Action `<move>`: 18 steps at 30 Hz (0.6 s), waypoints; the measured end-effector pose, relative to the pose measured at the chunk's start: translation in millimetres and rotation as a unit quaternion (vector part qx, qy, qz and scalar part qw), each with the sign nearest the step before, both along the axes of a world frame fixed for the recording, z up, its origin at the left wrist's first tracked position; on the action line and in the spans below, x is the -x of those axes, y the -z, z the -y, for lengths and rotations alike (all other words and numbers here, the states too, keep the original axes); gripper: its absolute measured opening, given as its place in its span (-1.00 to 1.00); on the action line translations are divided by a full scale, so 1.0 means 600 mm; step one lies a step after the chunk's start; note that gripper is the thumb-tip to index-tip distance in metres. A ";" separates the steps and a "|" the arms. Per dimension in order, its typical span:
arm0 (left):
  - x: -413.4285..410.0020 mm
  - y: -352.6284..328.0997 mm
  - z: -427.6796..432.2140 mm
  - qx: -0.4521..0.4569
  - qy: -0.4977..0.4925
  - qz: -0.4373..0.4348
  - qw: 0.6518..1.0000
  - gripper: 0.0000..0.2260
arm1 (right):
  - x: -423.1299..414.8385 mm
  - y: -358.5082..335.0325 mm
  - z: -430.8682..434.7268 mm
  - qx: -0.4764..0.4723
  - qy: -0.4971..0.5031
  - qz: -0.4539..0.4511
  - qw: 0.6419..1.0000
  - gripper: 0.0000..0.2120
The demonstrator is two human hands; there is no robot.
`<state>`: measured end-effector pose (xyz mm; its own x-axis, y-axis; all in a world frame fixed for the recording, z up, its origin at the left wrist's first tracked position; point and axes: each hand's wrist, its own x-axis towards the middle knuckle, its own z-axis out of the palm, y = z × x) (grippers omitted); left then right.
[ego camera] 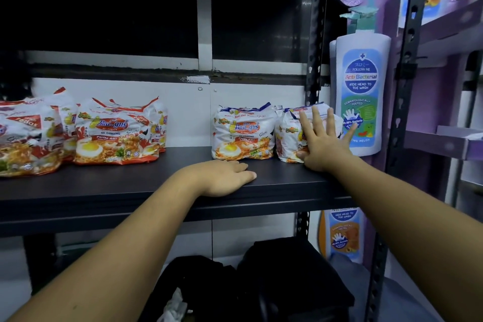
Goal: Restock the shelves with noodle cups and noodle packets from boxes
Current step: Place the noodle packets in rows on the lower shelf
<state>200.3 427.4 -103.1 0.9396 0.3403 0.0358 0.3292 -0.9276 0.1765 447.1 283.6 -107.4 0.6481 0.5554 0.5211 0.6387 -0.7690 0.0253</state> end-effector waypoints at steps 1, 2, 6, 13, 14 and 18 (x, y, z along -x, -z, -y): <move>0.001 0.002 0.000 -0.005 -0.002 0.010 1.000 -0.44 | 0.006 0.001 0.001 0.009 0.009 0.025 1.000 -0.04; 0.002 0.004 -0.001 -0.011 -0.004 0.024 1.000 -0.45 | 0.011 0.002 0.004 0.018 0.018 0.049 0.999 -0.06; 0.004 0.009 -0.004 -0.043 -0.013 0.068 0.997 -0.50 | 0.032 0.002 0.016 0.011 0.011 0.134 0.991 -0.11; 0.001 0.009 -0.012 -0.048 -0.012 0.082 0.995 -0.51 | 0.164 0.020 0.023 -0.058 -0.275 -0.001 0.960 -0.46; 0.000 0.010 -0.014 -0.049 -0.010 0.085 0.995 -0.51 | 0.179 0.022 0.021 -0.030 -0.267 -0.065 0.961 -0.47; -0.004 0.017 -0.021 -0.058 -0.007 0.100 0.993 -0.53 | 0.207 0.023 0.023 0.047 -0.208 -0.151 0.965 -0.53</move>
